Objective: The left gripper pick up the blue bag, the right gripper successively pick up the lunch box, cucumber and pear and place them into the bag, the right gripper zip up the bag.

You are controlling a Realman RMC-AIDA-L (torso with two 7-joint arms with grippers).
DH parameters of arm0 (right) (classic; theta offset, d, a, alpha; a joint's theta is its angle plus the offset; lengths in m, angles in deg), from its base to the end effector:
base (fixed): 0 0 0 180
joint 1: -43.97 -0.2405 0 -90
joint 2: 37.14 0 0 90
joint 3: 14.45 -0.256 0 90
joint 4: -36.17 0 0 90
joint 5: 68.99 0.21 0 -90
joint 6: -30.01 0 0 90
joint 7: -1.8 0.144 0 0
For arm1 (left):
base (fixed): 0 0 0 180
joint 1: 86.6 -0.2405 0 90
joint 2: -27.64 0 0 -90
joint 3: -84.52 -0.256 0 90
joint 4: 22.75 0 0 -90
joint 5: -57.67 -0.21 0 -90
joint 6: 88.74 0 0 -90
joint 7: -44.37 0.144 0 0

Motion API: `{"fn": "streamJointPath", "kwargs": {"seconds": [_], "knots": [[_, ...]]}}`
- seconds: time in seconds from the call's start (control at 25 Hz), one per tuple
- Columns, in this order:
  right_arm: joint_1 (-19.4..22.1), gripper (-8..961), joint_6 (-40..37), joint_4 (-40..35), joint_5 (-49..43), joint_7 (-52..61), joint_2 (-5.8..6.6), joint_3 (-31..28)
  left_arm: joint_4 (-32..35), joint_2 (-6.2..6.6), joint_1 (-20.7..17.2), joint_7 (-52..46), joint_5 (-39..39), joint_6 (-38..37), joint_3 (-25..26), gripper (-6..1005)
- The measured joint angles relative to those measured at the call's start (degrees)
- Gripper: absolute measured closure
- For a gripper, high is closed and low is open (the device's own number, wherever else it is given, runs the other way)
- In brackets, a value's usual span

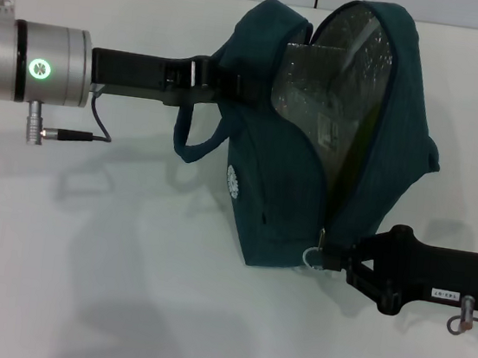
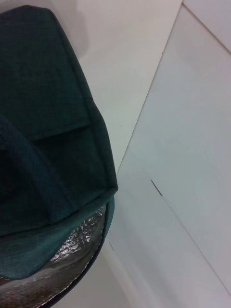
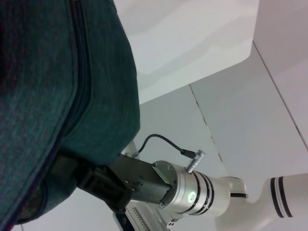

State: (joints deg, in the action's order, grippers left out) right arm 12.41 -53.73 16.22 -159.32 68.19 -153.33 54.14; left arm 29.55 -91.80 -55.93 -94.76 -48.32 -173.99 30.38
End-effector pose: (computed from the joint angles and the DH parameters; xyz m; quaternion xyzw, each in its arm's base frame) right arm 0.2540 0.3007 -0.0609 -0.9492 0.1793 0.2552 0.0426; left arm -0.2033 0.3572 0.0125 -0.7994 -0.5394 -0.2636 0.0227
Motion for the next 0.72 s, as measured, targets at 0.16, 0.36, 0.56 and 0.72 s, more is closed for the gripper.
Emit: {"fn": "streamJointPath", "kwargs": {"seconds": [0.16, 0.36, 0.56, 0.72], "knots": [[-0.2, 911, 0.06, 0.0, 0.0, -0.02, 0.0, 0.37, 0.0, 0.0, 0.0, 0.0, 0.0, 0.0, 0.0, 941], [0.18, 947, -0.25, -0.19, 0.0, -0.04, 0.0, 0.4, 0.0, 0.0, 0.0, 0.0, 0.0, 0.0, 0.0, 940], [1.23, 946, -1.22, -0.67, 0.22, 0.06, 0.31, 0.0, 0.0, 0.0, -0.46, 0.0, 0.45, -0.1, 0.0, 940], [2.56, 946, -2.74, -1.41, 1.76, -0.01, 0.63, -0.17, 0.0, 0.0, -0.54, 0.0, 0.53, -0.18, 0.0, 940]]}}
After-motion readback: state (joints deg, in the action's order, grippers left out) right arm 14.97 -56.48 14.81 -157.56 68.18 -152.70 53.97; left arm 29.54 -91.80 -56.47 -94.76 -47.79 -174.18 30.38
